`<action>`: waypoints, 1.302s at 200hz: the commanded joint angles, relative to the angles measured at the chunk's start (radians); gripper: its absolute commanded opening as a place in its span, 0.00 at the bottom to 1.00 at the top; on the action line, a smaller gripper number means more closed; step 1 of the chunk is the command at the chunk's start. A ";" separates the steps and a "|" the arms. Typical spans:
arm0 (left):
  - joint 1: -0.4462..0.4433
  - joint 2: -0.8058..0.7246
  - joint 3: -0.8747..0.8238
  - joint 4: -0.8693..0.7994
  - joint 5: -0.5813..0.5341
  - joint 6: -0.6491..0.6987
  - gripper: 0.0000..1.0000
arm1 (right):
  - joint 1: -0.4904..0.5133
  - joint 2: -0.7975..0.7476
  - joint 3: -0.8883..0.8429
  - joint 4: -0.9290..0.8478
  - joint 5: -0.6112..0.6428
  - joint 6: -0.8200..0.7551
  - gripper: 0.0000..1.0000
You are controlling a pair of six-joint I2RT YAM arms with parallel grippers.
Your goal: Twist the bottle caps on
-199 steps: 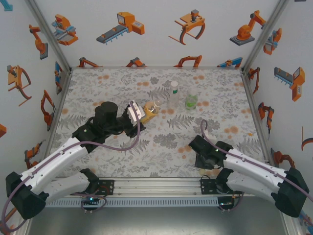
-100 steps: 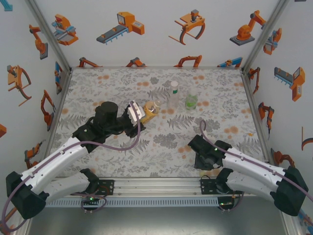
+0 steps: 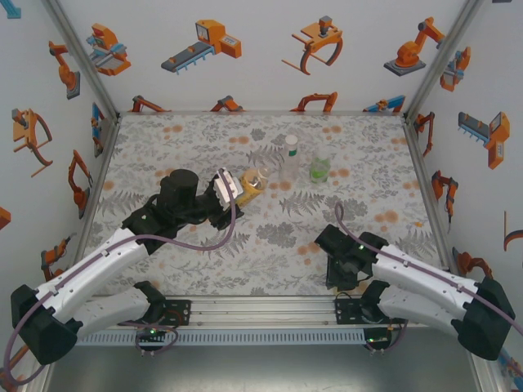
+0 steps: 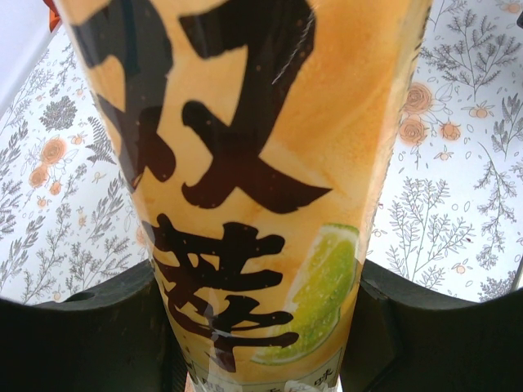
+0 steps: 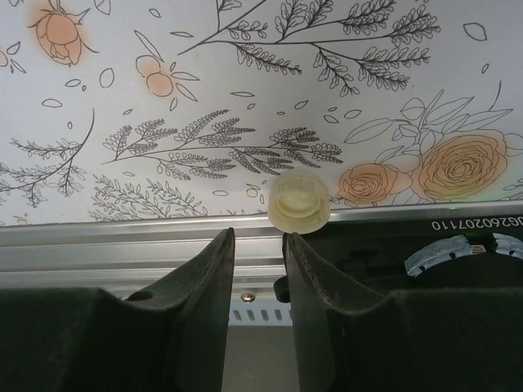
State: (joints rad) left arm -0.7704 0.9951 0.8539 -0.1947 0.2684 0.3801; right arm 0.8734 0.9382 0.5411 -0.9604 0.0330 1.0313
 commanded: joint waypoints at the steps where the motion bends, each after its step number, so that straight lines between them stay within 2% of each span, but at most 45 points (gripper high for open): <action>1: 0.006 -0.011 -0.010 0.016 -0.002 -0.008 0.00 | -0.004 0.017 0.004 0.001 -0.003 0.003 0.34; 32: 0.006 -0.017 -0.009 0.006 -0.008 -0.003 0.00 | -0.004 0.051 -0.039 0.097 -0.002 0.024 0.31; 56: 0.006 -0.027 -0.013 -0.001 -0.015 0.003 0.00 | -0.004 0.080 -0.073 0.150 -0.001 0.033 0.26; 94: 0.006 -0.038 -0.016 -0.006 -0.020 0.004 0.00 | -0.004 0.096 -0.083 0.175 0.009 0.032 0.22; 168: 0.007 -0.038 -0.021 0.002 -0.015 -0.001 0.00 | -0.007 0.080 0.007 0.118 0.062 -0.012 0.24; 196: 0.009 -0.039 -0.020 0.003 -0.016 -0.013 0.00 | -0.051 0.095 0.063 0.105 0.067 -0.056 0.25; 223: 0.060 -0.058 -0.011 -0.016 0.022 -0.045 0.00 | -0.124 0.098 0.085 0.094 0.041 -0.076 0.26; 260: 0.196 -0.119 -0.019 -0.079 0.098 -0.077 0.00 | -0.234 0.037 0.069 0.076 0.033 -0.066 0.32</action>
State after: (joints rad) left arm -0.6453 0.9321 0.8410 -0.2317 0.2955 0.3496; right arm 0.6945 1.0222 0.6048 -0.8356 0.0666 0.9714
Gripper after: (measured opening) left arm 0.547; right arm 0.302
